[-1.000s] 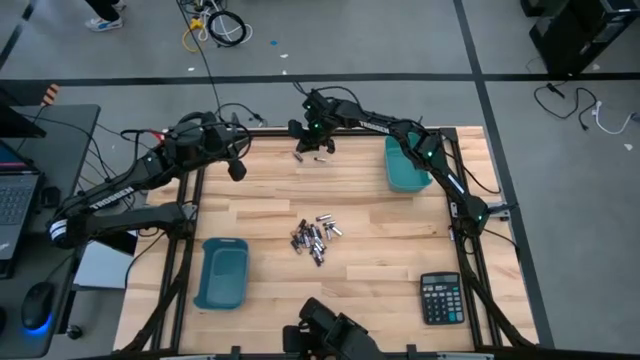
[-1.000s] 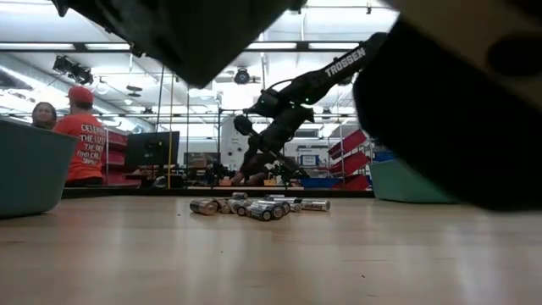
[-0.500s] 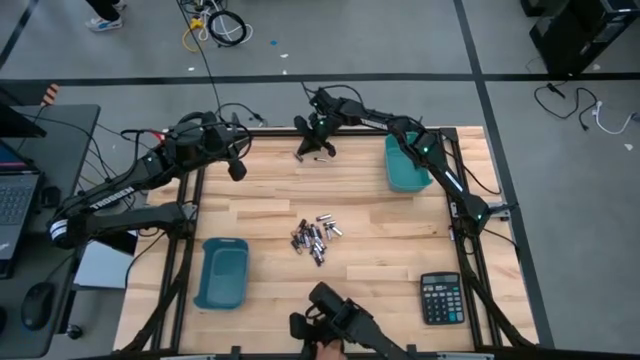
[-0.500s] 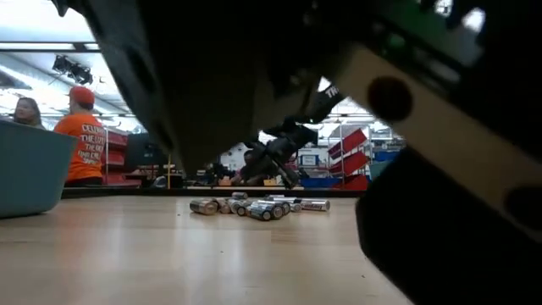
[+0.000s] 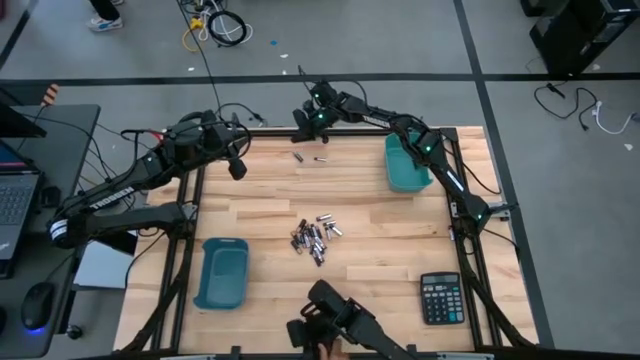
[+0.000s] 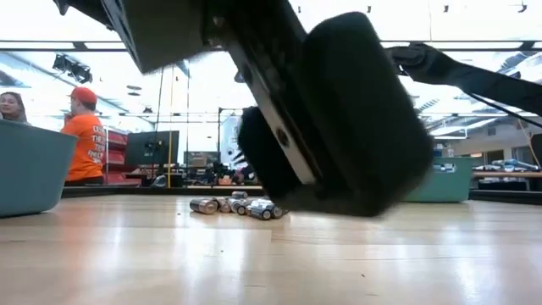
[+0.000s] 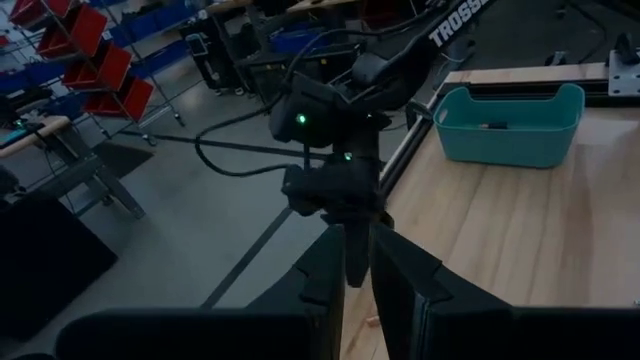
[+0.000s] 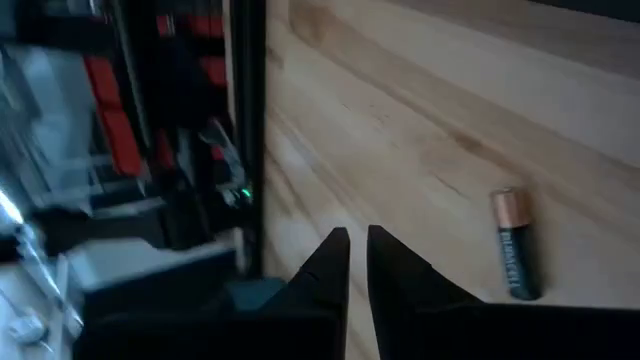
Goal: Sort batteries
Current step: Put the black battery into the green bin
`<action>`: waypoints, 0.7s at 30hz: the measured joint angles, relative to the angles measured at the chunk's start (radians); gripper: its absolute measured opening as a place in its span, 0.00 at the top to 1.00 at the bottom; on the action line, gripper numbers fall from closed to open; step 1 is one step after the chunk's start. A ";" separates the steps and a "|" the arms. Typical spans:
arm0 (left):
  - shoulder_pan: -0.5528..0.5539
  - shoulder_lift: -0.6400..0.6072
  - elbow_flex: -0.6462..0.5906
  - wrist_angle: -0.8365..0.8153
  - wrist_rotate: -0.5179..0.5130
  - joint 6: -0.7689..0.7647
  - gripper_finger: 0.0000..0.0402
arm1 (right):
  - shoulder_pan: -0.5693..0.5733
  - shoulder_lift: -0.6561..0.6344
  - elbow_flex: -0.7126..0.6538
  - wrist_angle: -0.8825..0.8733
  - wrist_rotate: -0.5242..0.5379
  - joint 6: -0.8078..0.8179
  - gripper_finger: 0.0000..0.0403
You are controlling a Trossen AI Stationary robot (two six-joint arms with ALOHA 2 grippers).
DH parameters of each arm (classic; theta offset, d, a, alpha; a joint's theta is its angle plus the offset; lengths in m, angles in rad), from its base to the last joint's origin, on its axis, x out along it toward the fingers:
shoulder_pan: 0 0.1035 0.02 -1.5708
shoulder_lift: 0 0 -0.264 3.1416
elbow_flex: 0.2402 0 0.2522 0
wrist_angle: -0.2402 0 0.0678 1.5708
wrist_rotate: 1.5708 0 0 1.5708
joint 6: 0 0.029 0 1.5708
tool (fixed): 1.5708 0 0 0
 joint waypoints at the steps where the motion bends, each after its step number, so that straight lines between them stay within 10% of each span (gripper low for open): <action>1: 0.000 0.000 0.000 0.000 0.000 0.000 0.87 | 0.003 0.000 -0.002 -0.006 0.000 -0.046 0.93; 9: 0.000 0.000 0.000 0.015 -0.003 -0.003 0.87 | 0.121 -0.026 0.001 0.243 0.009 -0.286 0.94; 14: 0.000 0.000 0.000 0.000 -0.004 -0.010 0.87 | 0.175 -0.107 -0.001 0.051 0.048 -0.543 0.93; 21: 0.000 0.000 0.000 -0.054 0.008 -0.010 0.87 | 0.234 -0.330 0.000 -0.540 0.763 -0.838 0.94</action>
